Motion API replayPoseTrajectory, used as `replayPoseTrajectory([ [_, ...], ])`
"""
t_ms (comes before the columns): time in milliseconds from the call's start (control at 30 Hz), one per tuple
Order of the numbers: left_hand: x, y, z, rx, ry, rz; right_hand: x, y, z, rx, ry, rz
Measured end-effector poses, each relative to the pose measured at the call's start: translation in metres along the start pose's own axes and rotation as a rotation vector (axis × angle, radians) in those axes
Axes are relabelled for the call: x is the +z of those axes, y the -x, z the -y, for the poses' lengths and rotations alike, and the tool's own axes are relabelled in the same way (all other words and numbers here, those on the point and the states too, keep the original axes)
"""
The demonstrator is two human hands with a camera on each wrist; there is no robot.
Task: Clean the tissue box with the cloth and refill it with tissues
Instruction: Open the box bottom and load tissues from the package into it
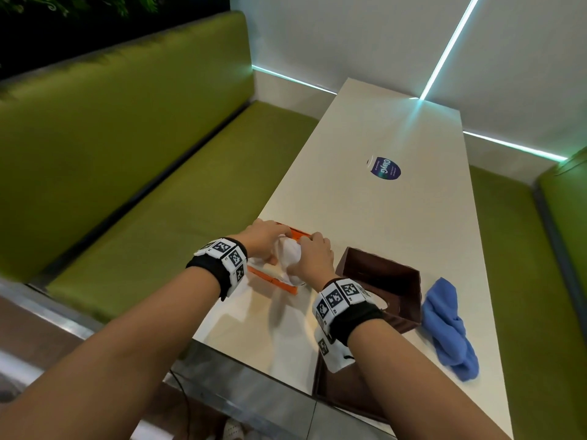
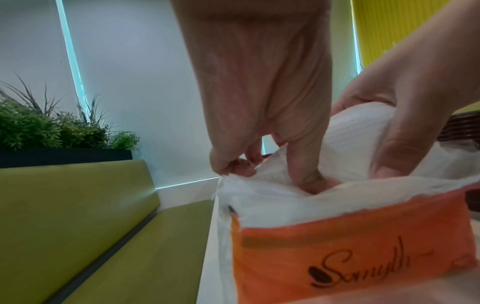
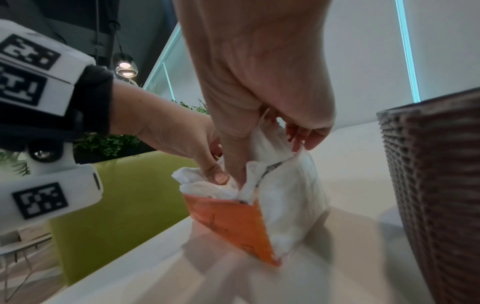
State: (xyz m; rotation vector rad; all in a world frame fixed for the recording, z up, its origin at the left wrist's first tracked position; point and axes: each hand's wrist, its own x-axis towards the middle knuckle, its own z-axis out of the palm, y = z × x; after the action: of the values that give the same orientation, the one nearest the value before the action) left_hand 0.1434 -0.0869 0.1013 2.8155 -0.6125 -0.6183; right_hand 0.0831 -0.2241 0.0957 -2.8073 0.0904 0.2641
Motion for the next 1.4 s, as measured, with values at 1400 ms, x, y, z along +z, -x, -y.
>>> replayPoseTrajectory([
  [1400,-0.073,0.060,-0.018,0.072,1.334,-0.219,-0.076,0.025,-0.017,0.115,-1.569,0.041],
])
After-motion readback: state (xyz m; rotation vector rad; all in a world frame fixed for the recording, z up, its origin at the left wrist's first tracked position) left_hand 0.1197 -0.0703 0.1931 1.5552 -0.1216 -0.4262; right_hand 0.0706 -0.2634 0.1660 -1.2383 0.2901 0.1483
